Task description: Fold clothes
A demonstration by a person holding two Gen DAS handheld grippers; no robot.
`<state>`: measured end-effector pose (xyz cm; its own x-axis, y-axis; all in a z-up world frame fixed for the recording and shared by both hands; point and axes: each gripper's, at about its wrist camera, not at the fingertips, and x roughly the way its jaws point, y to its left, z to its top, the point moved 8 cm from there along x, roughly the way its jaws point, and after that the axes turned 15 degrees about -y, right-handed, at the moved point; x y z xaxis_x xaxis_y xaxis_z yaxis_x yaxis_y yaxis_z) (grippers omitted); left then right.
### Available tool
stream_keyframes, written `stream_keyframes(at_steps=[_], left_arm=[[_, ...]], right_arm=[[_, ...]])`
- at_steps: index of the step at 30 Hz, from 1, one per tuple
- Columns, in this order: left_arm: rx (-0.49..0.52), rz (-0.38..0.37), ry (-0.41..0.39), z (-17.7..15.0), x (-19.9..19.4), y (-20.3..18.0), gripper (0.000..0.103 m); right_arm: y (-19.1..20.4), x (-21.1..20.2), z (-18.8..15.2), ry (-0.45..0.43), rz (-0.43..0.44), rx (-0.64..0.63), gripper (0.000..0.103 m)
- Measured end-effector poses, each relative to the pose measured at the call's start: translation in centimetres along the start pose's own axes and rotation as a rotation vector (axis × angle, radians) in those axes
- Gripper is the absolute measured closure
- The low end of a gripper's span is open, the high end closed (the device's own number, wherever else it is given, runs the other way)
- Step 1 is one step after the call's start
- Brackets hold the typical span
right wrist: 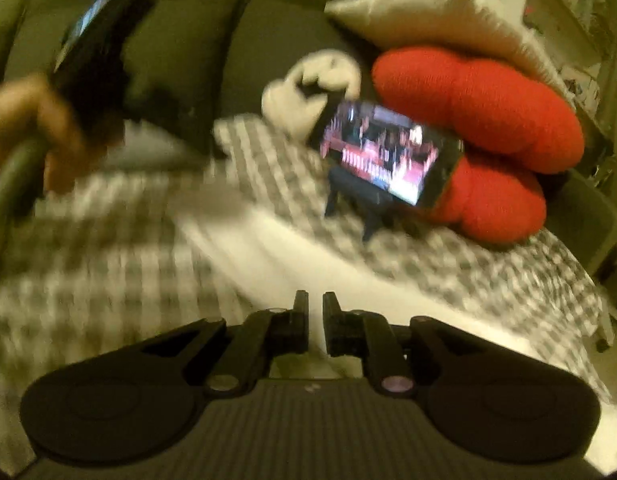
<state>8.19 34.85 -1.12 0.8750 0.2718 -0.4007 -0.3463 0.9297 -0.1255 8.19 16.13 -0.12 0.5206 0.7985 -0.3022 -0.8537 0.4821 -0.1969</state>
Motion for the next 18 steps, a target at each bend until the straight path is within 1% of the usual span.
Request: stream_keyframes(at_steps=[2,4,6,10,13,18], left_arm=[[0.014,-0.003,0.04,-1.5,0.5,-0.9,0.089],[0.017,0.003,0.082,-3.0,0.9,-1.0,0.089],[0.02,0.019,0.071,-3.6,0.7,-0.7,0.089],[0.017,0.042,0.071,-3.7,0.2,0.3,0.089],[0.032,0.043,0.067,-4.0,-0.4,0.7,0.091],[0.019,0.058,0.067,-3.5,-1.6,1.1,0.091]], right_arm=[[-0.1,1.2,-0.3,0.032,-0.034,0.009,0.089],[0.0,2.3,-1.6,0.095,-0.045,0.014,0.089],[0.3,3.0,-3.2,0.152,-0.055,0.023,0.089],[0.6,2.1,-2.8,0.13,-0.035,0.086,0.09],[-0.1,0.5,-2.1,0.111,-0.051,0.131,0.09],[-2.6,-5.2,-1.6,0.083,-0.103,0.23,0.089]])
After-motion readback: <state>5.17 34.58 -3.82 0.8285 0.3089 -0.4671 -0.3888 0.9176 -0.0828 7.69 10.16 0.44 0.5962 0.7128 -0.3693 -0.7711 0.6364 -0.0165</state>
